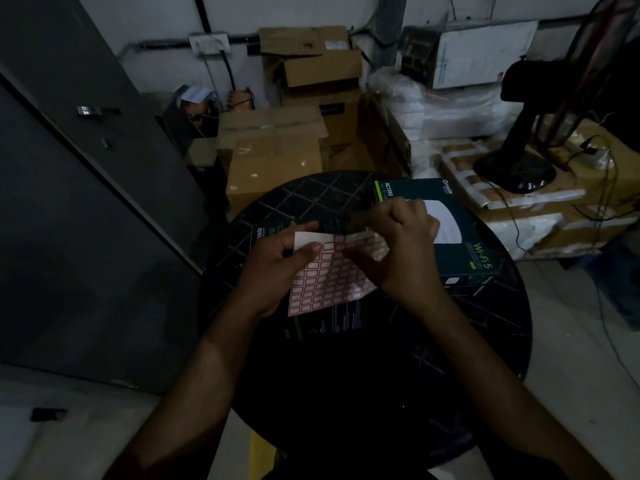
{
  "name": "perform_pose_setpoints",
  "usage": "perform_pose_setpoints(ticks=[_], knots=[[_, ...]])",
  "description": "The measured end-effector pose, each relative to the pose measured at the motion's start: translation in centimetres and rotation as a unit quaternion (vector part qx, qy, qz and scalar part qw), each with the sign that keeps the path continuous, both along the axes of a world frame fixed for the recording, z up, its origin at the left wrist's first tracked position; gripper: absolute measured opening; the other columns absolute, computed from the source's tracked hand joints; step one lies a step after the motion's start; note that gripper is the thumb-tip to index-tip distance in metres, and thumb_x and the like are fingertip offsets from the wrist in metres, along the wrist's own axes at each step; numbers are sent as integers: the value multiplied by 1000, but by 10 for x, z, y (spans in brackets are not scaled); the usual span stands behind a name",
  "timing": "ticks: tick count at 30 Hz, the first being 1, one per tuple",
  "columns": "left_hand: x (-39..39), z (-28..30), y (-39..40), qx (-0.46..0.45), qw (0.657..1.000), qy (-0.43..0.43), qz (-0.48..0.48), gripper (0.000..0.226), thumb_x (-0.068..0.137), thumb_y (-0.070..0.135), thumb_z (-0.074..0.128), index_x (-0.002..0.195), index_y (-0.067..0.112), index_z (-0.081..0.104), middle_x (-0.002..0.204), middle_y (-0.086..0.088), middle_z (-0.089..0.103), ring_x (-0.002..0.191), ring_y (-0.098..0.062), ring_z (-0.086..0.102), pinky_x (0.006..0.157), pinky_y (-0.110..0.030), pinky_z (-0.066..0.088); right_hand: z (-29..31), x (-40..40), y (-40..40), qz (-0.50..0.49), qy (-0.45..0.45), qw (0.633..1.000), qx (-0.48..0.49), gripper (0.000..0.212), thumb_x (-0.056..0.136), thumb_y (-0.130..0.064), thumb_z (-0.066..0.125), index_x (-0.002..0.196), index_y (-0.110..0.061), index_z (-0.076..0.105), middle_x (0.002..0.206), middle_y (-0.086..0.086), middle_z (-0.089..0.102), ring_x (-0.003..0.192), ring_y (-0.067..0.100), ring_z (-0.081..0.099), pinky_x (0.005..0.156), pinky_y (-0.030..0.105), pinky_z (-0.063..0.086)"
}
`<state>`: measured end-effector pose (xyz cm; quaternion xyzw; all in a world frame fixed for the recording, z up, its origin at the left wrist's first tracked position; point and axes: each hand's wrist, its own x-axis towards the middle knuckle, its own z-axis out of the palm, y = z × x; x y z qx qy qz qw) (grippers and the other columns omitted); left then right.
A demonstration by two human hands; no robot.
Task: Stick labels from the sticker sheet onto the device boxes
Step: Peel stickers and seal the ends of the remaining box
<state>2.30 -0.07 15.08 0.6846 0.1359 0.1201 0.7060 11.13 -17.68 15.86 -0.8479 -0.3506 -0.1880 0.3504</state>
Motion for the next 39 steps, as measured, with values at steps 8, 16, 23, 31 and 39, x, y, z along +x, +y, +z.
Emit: perform_pose_setpoints(ticks=[8, 16, 23, 31, 39], knots=[[6, -1, 2, 17, 1000, -5, -1, 24, 92, 6, 63, 107, 23, 72, 132, 7, 63, 112, -16, 66, 89, -39, 57, -11, -14, 15, 13, -5, 999, 29, 27, 79, -51, 73, 93, -28, 79, 90, -10, 68, 95, 20, 54, 79, 40, 34], [6, -4, 8, 59, 998, -12, 2, 26, 92, 10, 64, 117, 14, 69, 133, 11, 61, 114, -12, 64, 89, -36, 57, -14, -13, 23, -5, 3, 998, 55, 16, 79, -39, 79, 88, -25, 80, 84, -6, 72, 90, 20, 57, 77, 43, 43], [5, -4, 6, 72, 997, -14, 2, 26, 92, 13, 65, 103, 36, 71, 134, 14, 60, 116, -12, 63, 92, -44, 56, -8, -13, 17, 50, 75, 993, 73, 12, 90, -30, 71, 97, -22, 77, 89, -7, 76, 77, 6, 65, 71, 31, 57], [7, -1, -2, 39, 999, -1, 32, 15, 78, 38, 72, 91, 43, 76, 131, 7, 64, 120, -19, 62, 99, -47, 52, -13, -21, 16, 69, 57, 990, 109, 14, 90, -12, 74, 103, -16, 78, 93, 0, 78, 77, 9, 70, 70, 26, 59], [9, 2, -3, 57, 998, -12, 29, 18, 86, 27, 74, 90, 44, 77, 135, 4, 61, 119, -14, 61, 101, -48, 51, -16, -21, 14, 124, -65, 989, 42, 19, 90, -12, 69, 109, -8, 75, 87, 10, 74, 71, 23, 70, 58, 38, 57]])
